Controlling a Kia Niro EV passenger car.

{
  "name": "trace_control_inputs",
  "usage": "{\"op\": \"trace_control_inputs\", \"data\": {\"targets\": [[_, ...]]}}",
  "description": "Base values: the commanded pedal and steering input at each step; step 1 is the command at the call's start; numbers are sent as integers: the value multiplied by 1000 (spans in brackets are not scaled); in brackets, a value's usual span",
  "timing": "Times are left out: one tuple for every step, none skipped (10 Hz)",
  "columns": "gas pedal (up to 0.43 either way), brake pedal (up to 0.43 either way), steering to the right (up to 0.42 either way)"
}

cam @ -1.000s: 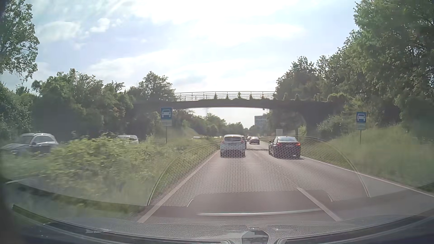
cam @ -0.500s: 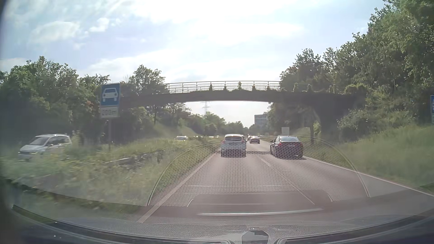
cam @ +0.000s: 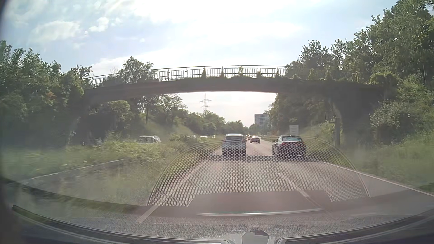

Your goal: Follow the waypoints while adhering to traffic rules and regulations

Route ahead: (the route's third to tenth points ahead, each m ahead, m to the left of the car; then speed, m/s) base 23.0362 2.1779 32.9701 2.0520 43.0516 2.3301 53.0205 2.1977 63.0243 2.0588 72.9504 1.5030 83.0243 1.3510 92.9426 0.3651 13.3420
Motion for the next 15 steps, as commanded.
{"op": "trace_control_inputs", "data": {"targets": [[118,0,0],[118,0,0],[118,0,0],[138,0,0],[169,0,0],[177,0,0],[177,0,0],[197,0,0],[197,0,0],[197,0,0],[220,0,0],[228,0,0],[240,0,0],[240,0,0],[240,0,1]]}}
